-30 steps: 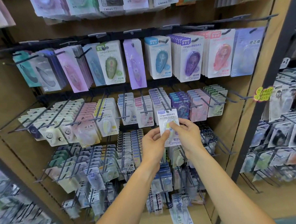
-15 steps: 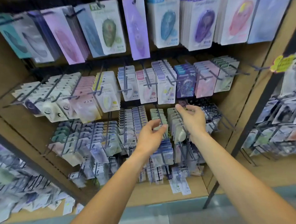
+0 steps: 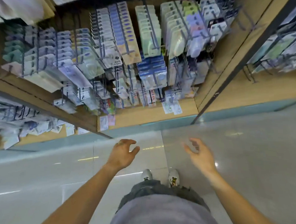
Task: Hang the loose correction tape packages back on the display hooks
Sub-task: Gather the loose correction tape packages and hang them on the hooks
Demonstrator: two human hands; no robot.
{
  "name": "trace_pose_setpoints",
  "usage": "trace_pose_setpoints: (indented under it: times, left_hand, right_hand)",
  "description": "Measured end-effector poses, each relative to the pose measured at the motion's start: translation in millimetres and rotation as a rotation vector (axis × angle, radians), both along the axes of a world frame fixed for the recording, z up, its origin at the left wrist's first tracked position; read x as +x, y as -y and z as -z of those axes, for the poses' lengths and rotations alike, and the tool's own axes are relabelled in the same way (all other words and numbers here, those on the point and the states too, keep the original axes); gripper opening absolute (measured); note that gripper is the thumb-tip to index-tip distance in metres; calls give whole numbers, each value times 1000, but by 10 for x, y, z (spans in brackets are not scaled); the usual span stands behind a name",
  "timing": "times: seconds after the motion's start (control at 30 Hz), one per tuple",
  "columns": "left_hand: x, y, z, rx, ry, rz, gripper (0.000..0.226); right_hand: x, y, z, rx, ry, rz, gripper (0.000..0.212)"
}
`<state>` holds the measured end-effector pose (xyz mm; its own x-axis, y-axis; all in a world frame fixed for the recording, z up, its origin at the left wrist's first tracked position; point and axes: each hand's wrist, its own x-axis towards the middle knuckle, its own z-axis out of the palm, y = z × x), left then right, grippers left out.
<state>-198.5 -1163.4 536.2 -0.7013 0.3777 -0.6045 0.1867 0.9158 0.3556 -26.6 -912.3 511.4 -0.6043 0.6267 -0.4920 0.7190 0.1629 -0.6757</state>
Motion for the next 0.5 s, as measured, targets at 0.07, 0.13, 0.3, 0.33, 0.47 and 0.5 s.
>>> trace_pose_setpoints:
  times: [0.07,0.13,0.3,0.33,0.47,0.5]
  left_hand:
    - [40,51,129,-50,-30,9,61]
    - [13,11,248,-66,-49,17,59]
    - [-302,-404,887,-9,-142,143,60]
    - [-390,-519,1076,-11,-183,185,64]
    - [-788,-982,1960,24,-297,361,86]
    - [-893,-1089,2222,31,-325,423,87]
  right_hand:
    - [34,23,97,-10,21,-23,48]
    - [-46,10,219,8,38,-36,52]
    - [-585,-209,766,89,24,-67,63]
    - [-718,-291,921,112,12,-71,67]
    - [-1223,-640,1747,191,-29,-130,78]
    - [-1331,-707,2012,210,-25,-159,85]
